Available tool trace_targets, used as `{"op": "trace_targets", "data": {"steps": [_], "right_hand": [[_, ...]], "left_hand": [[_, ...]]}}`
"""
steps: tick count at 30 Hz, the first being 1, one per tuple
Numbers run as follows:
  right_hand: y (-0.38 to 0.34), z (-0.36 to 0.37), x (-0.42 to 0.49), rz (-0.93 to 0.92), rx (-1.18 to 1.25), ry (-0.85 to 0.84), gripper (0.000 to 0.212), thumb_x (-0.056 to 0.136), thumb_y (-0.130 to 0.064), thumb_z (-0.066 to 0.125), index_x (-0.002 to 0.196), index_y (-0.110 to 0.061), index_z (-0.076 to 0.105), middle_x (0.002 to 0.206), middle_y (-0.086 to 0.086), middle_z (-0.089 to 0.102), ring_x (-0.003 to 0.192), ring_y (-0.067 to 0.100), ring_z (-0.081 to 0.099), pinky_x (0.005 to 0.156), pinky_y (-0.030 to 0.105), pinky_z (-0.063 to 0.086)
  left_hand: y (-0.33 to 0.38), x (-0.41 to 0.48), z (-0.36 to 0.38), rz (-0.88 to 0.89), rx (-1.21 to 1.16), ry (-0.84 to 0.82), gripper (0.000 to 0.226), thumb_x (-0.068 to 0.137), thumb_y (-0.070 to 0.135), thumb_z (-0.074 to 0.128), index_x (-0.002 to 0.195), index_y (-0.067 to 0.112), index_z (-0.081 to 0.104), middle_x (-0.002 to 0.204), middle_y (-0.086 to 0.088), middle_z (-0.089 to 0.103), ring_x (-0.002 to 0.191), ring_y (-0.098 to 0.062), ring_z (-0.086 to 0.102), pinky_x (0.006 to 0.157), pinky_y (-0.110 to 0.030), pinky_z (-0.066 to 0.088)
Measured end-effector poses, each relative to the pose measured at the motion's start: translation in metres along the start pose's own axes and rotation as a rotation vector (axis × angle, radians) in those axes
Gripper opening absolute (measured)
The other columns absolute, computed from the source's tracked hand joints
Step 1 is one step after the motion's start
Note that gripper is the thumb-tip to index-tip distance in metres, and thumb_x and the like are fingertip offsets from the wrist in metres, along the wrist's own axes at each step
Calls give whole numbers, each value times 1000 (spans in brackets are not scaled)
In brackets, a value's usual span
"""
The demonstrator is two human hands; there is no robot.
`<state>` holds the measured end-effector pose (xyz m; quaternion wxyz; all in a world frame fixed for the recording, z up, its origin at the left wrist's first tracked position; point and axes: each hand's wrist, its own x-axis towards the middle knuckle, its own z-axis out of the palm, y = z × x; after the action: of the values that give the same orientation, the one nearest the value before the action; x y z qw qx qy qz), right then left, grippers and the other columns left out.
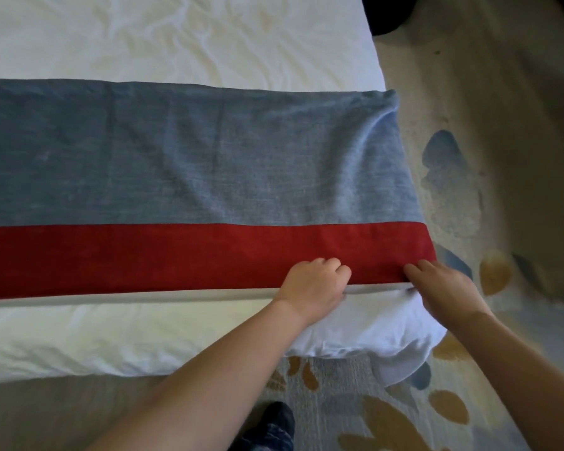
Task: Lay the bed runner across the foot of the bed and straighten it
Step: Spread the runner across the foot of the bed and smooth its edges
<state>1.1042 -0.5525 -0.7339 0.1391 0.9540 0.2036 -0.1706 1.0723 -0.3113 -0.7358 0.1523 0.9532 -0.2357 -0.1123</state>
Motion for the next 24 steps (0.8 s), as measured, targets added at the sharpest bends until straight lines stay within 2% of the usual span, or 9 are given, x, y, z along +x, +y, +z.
{"op": "trace_targets", "data": {"steps": [1, 3, 5, 7, 9, 11, 13, 18, 24], "right_hand": [[4, 3, -4, 29, 33, -3, 24, 77, -4, 59, 93, -22, 56, 81, -6, 54, 76, 17, 58, 54, 27, 44], [7, 10, -15, 89, 54, -25, 23, 76, -3, 60, 89, -22, 57, 79, -6, 53, 74, 16, 57, 53, 27, 47], [4, 20, -23, 166, 88, -34, 23, 78, -6, 58, 91, -24, 56, 84, -7, 53, 79, 15, 55, 54, 26, 44], [1, 24, -20, 193, 155, -8, 22, 76, -6, 58, 90, -23, 54, 85, -6, 54, 79, 17, 55, 51, 27, 38], [4, 17, -14, 132, 175, 0, 17, 75, -14, 56, 88, -25, 52, 83, -8, 52, 80, 17, 55, 51, 26, 36], [10, 6, -12, 48, 169, -27, 18, 71, -25, 53, 88, -28, 52, 83, -10, 51, 82, 15, 55, 53, 25, 36], [15, -6, -7, 13, 164, 10, 23, 67, -29, 52, 90, -26, 54, 85, -8, 53, 85, 17, 56, 56, 26, 33], [12, -37, 34, 59, 169, 121, 27, 72, -33, 54, 96, -20, 56, 94, 0, 56, 94, 25, 57, 69, 33, 44], [14, -62, 82, 113, 167, 149, 27, 78, -30, 53, 103, -19, 58, 102, 2, 57, 101, 24, 55, 75, 34, 44]], "left_hand": [[7, 7, 1, 24, -5, -23, 7, 85, 5, 56, 89, 9, 53, 87, -3, 56, 75, -23, 54, 54, -35, 41], [19, 16, 2, 88, -13, -79, 26, 76, -14, 51, 78, 12, 43, 80, -5, 51, 69, -21, 46, 52, -34, 33], [22, 19, 4, 110, -10, -95, 32, 74, -16, 48, 76, 14, 37, 78, -4, 49, 68, -21, 45, 52, -33, 30], [18, 20, 6, 123, -3, -88, 21, 78, -8, 48, 77, 13, 42, 81, -5, 53, 70, -23, 50, 51, -32, 31], [14, 22, 4, 158, -9, -80, 3, 86, 9, 50, 84, 11, 51, 85, -4, 57, 74, -23, 55, 51, -31, 34], [12, 26, 0, 194, 6, -58, 18, 91, 29, 49, 92, 12, 56, 90, -3, 59, 79, -22, 57, 53, -30, 38], [10, 35, -5, 169, 18, -1, 27, 92, 38, 47, 97, 13, 57, 94, -2, 60, 85, -23, 58, 58, -30, 40], [-9, 78, -28, -1, -26, 195, 29, 90, 40, 48, 101, 14, 56, 102, -5, 59, 98, -26, 57, 73, -36, 46], [-40, 122, -56, 1, 19, 274, 27, 90, 38, 47, 97, 14, 57, 99, -5, 60, 94, -26, 57, 64, -34, 40]]}}
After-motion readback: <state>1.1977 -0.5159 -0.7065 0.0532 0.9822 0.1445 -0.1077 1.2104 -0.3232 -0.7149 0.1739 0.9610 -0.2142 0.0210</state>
